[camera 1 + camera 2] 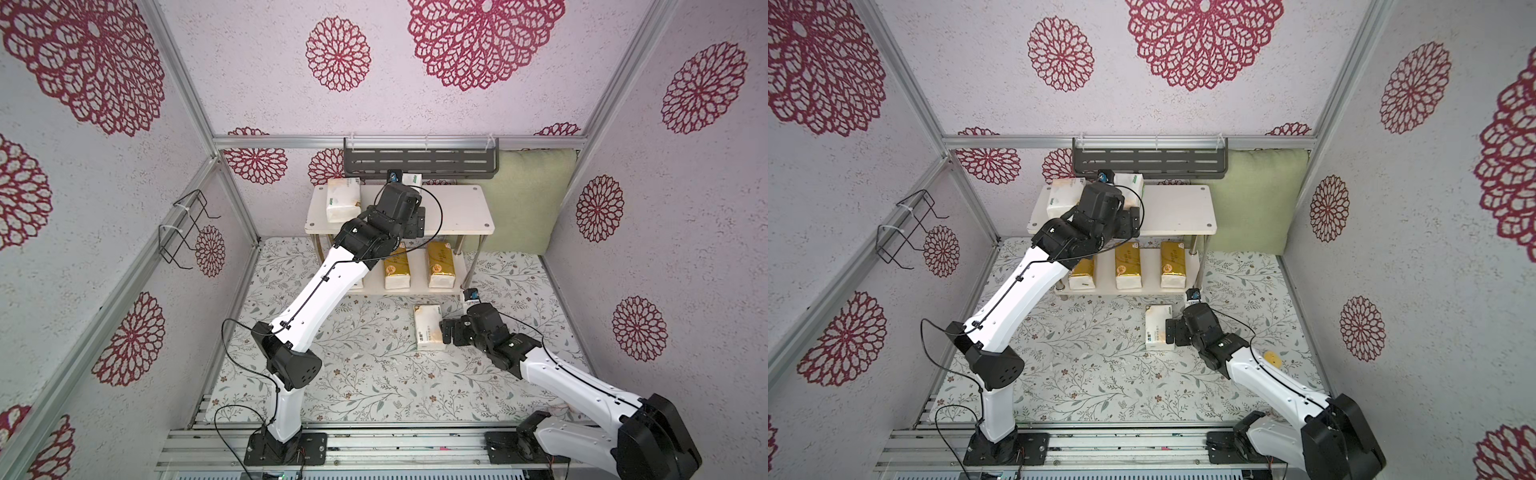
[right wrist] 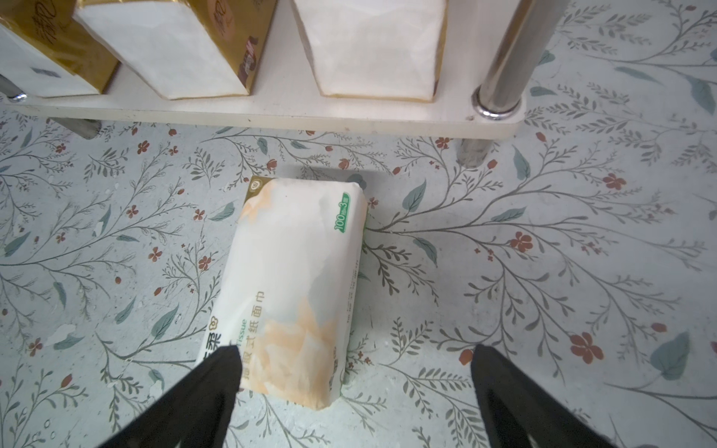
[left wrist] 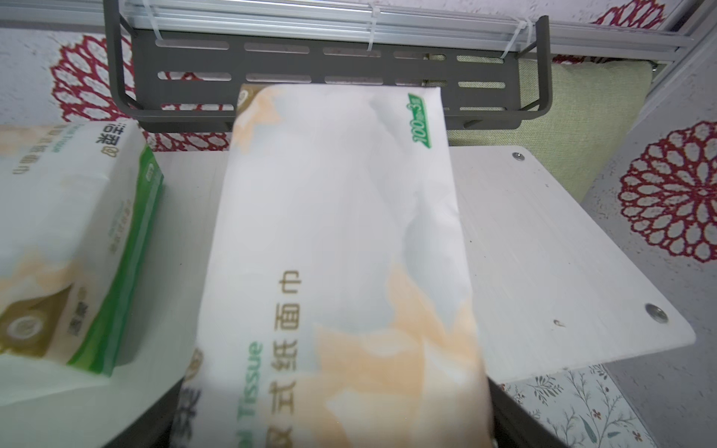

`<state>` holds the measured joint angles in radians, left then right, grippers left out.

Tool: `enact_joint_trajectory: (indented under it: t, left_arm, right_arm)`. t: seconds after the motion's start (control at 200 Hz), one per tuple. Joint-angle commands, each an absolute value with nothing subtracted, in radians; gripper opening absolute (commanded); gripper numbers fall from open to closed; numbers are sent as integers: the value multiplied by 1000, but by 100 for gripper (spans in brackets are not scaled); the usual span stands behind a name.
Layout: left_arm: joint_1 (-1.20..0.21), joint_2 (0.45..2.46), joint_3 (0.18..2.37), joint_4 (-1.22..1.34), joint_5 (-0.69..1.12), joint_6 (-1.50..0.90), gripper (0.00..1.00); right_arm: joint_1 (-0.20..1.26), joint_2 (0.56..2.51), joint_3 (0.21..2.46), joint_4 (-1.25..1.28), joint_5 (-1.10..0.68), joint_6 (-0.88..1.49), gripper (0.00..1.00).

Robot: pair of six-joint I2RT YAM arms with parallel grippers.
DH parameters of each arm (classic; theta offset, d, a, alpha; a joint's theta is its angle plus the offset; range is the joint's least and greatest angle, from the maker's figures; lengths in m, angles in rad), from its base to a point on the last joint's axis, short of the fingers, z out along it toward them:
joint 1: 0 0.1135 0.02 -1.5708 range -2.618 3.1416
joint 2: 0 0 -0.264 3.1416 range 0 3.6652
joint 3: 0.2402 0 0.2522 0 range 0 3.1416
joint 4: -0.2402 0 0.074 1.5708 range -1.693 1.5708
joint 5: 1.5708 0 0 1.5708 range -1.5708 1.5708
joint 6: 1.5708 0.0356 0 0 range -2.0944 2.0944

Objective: Place the tissue boxes on the shelf by color
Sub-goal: Place a box of tissues on the shelf.

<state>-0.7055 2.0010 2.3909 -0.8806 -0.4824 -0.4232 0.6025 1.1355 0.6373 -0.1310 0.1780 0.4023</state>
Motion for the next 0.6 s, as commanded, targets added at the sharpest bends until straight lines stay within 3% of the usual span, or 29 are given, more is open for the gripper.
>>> enact_joint_trajectory:
  t: [0.0, 0.29, 0.595]
  left_arm:
    - [-690, 2039, 2421, -843, -534, -462, 93]
    - [-690, 2080, 2444, -807, -571, -484, 100]
    - [-686, 2036, 2408, -755, -520, -486, 97]
  right_arm:
    - [600, 1134, 626, -100, 164, 406, 99]
    - [600, 1128, 616, -90, 153, 413, 99]
    - [630, 1083, 692, -72, 115, 342, 99]
